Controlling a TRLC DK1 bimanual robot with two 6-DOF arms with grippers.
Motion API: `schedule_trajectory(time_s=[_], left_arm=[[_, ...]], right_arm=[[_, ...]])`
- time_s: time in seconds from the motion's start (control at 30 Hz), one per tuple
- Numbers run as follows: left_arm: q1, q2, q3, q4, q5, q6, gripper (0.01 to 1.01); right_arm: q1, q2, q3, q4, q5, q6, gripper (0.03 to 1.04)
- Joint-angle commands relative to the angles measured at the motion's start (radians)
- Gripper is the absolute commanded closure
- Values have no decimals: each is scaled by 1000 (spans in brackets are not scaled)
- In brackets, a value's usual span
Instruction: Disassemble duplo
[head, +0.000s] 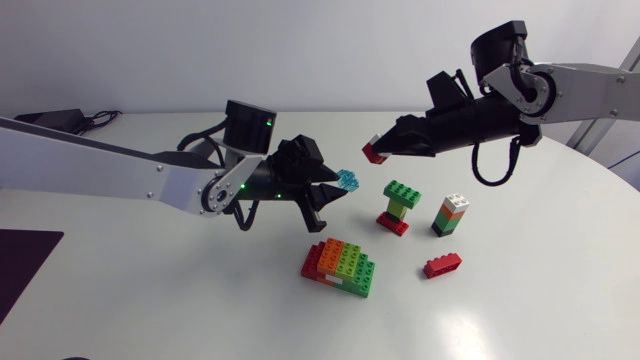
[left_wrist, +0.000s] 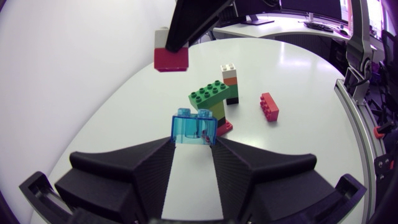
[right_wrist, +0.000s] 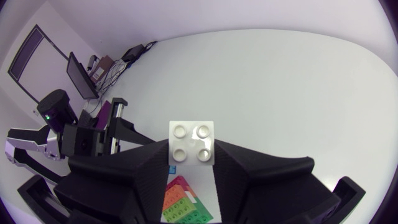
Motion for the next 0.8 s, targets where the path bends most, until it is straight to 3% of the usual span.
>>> schedule_trajectory(time_s=[0.0,0.17,0.27,0.4,0.63,0.77], left_arm=[[28,-20,-30,-2,5,20,654],[121,67,4,-6,4,5,654],[161,142,82,-113,-16,9,652],[162,216,165,-282,-96,52,652],[166,283,274,-429,-141,60,644],[164,316,306,-468,-150,57,518]], right_arm=[[-9,17,10,-11,6,-35,805],[-1,-27,-47,12,36,-59,805],[13,-62,-81,16,57,-75,805],[49,-111,-113,30,101,-95,805],[95,-122,-144,42,132,-124,805],[111,-122,-165,55,138,-133,805]])
